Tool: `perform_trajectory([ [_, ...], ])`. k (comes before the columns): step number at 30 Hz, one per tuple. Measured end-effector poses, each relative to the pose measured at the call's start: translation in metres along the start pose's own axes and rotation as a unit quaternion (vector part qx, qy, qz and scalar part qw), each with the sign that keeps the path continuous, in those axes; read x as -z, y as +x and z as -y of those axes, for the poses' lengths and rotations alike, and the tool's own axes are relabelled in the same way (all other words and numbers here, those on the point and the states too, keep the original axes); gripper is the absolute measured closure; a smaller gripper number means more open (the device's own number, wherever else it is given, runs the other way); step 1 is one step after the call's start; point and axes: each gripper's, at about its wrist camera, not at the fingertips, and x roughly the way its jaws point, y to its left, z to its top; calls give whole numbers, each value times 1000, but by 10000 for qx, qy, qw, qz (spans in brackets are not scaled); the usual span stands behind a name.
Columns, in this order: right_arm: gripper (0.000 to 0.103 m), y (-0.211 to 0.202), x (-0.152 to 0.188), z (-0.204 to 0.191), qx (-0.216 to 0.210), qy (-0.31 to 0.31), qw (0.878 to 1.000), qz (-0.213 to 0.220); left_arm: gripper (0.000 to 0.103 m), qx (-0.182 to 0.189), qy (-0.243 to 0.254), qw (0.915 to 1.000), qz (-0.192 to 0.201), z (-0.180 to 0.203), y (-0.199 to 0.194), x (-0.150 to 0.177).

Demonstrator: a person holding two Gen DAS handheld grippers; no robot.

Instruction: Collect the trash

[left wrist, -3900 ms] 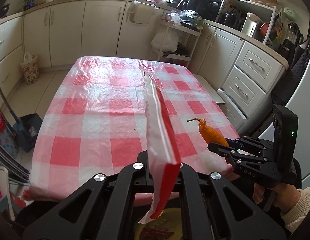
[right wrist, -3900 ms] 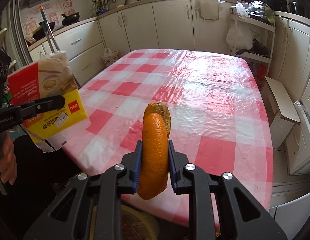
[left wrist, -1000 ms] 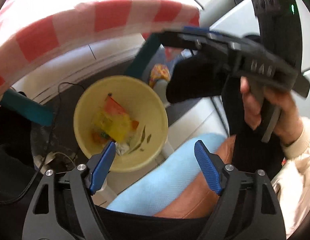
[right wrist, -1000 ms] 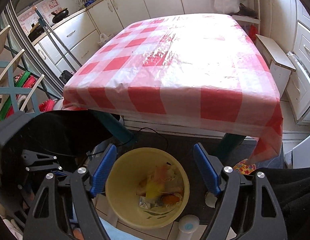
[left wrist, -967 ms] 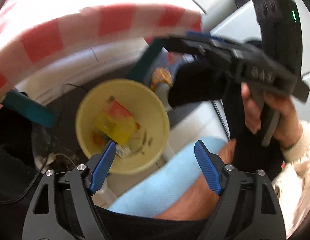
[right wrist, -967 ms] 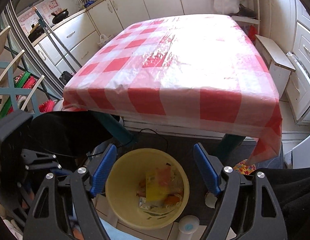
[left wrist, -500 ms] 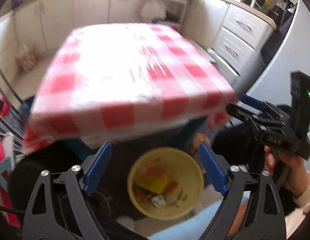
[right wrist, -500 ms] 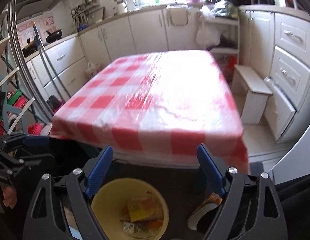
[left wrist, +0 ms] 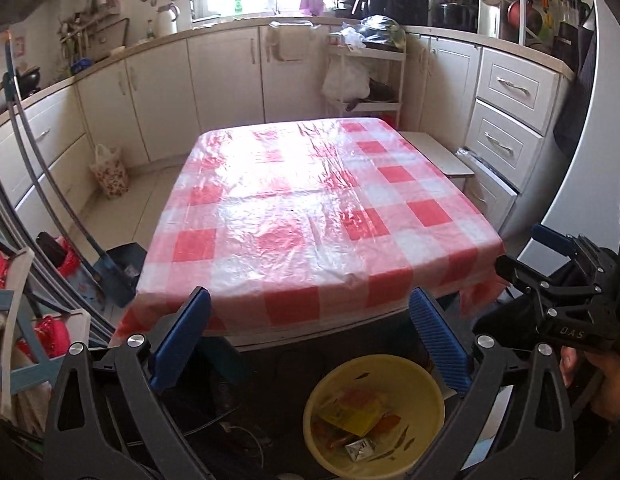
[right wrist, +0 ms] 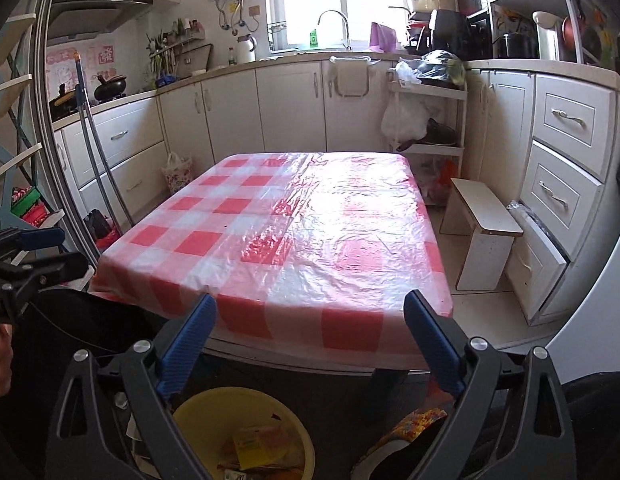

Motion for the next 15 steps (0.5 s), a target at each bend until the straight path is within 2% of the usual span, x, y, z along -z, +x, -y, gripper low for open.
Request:
perform_trajectory([
  [15, 11, -18, -4, 3, 146, 176, 9995, 213, 7, -65, 61, 9995, 312, 8, -18, -7],
])
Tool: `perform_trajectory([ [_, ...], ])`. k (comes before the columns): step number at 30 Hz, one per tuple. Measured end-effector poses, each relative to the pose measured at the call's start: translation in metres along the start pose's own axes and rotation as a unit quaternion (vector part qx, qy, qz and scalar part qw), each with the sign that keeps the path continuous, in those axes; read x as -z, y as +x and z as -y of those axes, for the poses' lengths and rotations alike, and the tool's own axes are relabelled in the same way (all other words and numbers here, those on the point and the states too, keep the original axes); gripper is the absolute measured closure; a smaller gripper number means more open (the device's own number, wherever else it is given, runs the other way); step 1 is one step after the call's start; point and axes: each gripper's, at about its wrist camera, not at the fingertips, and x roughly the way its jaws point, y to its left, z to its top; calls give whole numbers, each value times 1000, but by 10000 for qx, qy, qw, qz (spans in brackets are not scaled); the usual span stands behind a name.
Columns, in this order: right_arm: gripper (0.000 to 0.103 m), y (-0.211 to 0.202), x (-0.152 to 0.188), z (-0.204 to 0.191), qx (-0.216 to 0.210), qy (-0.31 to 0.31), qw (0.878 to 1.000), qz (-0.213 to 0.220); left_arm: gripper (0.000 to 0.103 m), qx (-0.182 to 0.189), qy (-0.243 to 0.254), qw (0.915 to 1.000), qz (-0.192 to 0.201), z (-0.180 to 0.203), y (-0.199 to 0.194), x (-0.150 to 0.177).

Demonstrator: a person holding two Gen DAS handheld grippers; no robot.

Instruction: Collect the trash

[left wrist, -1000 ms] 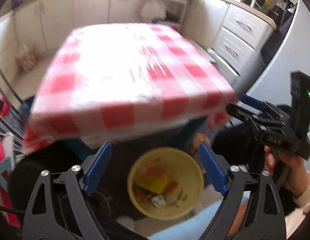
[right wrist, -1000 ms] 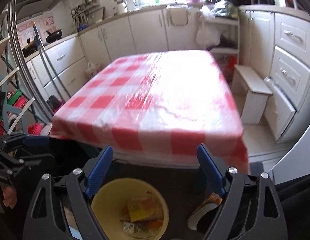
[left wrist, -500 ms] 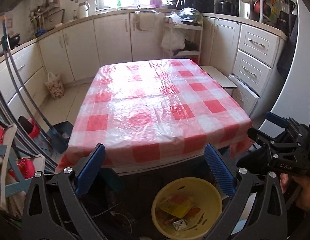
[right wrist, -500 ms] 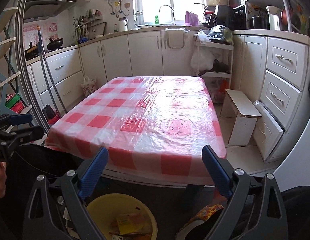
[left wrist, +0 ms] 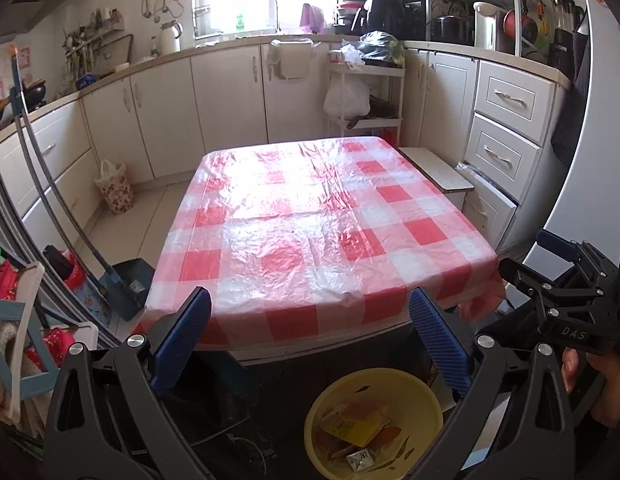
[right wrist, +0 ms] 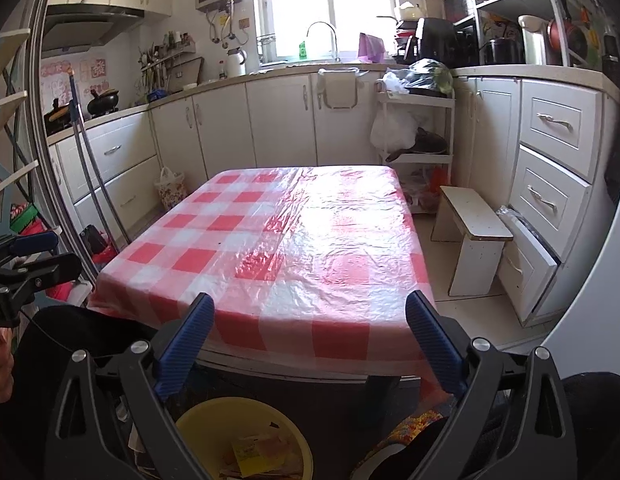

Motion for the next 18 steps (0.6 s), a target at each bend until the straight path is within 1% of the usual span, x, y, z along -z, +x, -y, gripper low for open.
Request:
perform_trajectory([
  [8, 10, -14, -6, -1, 120, 218, 9997, -1, 7, 38, -56, 9999, 135, 2, -11, -4],
  [13, 10, -22, -10, -8, 122, 215, 9997, 3, 7, -90, -10, 9998, 173, 5, -16, -6],
  [18, 9, -29, -15, -13, 322, 178, 9993, -24, 7, -195, 74, 9995, 245, 9, -22, -9],
])
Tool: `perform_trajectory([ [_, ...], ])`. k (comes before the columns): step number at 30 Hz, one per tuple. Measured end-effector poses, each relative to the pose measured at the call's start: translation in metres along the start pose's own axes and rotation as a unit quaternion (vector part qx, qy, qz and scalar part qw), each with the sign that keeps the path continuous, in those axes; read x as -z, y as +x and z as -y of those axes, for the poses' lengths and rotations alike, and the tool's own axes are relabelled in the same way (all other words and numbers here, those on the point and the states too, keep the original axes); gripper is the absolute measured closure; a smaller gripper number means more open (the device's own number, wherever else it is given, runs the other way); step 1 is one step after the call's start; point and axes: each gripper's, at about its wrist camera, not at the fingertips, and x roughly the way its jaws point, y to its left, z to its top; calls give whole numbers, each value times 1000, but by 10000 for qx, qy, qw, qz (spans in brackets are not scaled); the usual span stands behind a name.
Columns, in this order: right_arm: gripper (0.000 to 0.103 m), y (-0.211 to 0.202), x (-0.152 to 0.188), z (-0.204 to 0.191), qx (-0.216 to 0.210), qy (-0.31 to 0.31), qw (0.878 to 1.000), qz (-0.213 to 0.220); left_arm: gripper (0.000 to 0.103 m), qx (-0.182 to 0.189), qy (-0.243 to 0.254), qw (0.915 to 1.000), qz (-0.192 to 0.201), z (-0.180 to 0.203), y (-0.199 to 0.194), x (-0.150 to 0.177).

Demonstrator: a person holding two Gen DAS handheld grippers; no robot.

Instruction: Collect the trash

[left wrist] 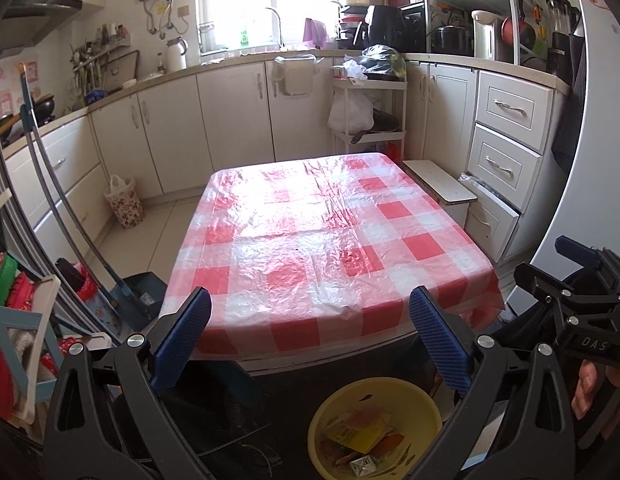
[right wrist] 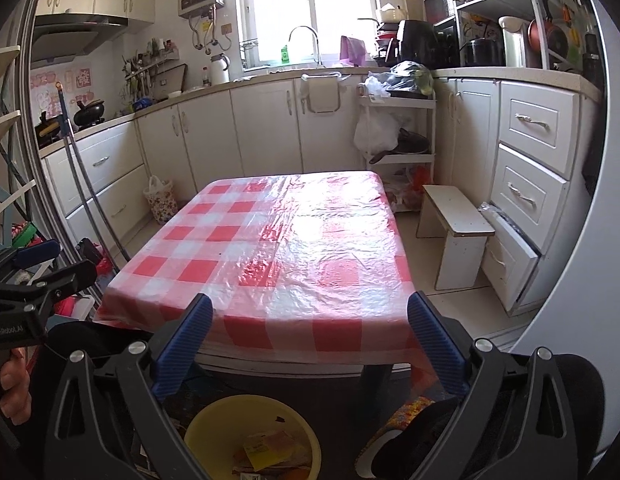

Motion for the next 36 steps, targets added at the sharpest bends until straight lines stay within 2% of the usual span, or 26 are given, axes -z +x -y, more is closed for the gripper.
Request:
perform_trajectory([
  [6, 8, -7, -7, -9, 310, -126, 9994, -96, 7, -37, -58, 10000, -12, -1, -9, -1],
  [17, 7, -28, -12, -25, 733, -348, 9967, -64, 7, 28, -44, 9996, 283, 6, -35, -4],
  [25, 7, -44, -15, -33, 746, -339, 9966, 60, 7, 103, -114, 9991, 395, 4, -52, -5],
  [36, 7, -58, -18, -41, 982, -377, 9943, 189, 7, 87, -177, 9984, 534, 3, -68, -7],
])
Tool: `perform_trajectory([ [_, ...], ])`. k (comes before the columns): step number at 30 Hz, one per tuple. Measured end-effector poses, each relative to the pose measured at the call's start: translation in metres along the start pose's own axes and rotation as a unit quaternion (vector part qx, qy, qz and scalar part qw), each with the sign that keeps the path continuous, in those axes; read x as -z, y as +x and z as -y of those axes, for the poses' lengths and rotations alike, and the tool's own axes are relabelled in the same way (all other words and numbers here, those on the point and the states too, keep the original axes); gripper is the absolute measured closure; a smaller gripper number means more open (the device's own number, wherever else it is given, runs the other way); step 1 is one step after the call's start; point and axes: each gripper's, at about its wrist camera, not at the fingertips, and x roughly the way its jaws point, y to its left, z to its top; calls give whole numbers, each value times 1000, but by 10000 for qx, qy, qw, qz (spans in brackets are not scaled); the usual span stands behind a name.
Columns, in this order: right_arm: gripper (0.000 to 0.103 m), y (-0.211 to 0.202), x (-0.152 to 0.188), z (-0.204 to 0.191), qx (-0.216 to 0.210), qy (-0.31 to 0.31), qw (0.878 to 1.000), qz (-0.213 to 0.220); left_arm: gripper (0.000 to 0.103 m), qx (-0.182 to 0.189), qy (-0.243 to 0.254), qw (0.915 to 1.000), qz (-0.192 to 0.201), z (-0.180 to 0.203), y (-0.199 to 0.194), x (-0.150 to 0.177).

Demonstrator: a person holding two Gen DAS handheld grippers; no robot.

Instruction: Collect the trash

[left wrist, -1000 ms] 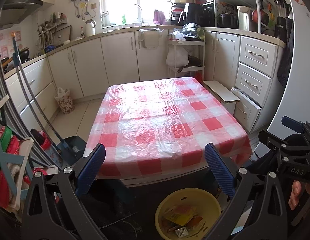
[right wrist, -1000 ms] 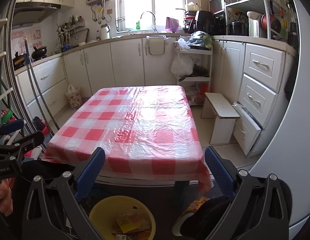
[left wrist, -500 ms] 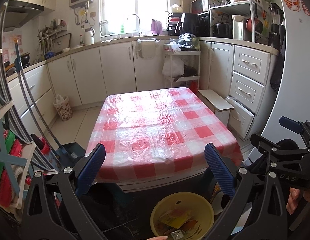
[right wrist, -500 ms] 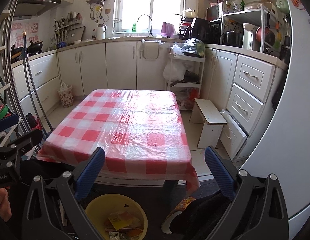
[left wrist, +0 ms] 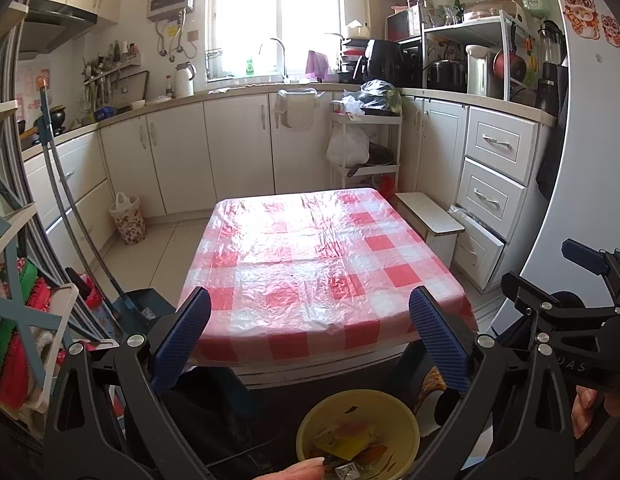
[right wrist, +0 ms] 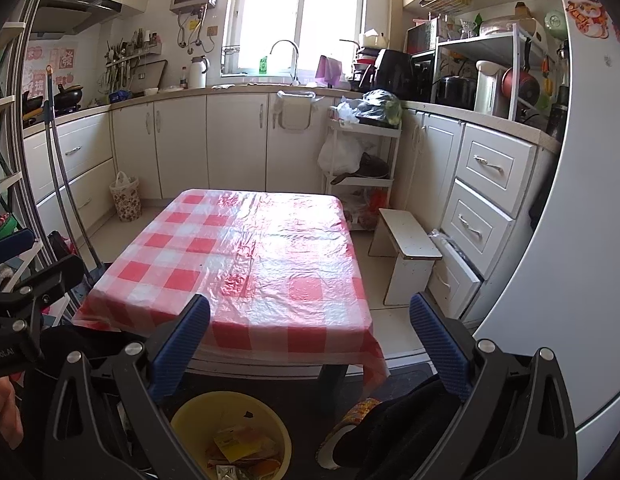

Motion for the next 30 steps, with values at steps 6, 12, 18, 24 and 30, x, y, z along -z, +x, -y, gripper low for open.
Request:
perform_trajectory([
  [6, 7, -8, -1, -1, -30, 13, 10000, 77, 7, -157, 69, 9997, 193, 0, -10, -3],
  [12, 7, -12, -2, -3, -50, -13, 9999, 117, 7, -194, 77, 9995, 231, -1, -14, -6],
  [18, 7, -13, -2, -4, -66, -43, 9999, 73, 7, -157, 20, 9996, 222, -3, -17, -6],
  [24, 7, -15, -2, -7, -81, -65, 9999, 35, 7, -149, -47, 9996, 216, -3, -18, -6],
  [30, 7, -16, -2, -6, -84, -49, 10000, 5, 7, -135, -52, 9997, 200, -3, -18, -6],
])
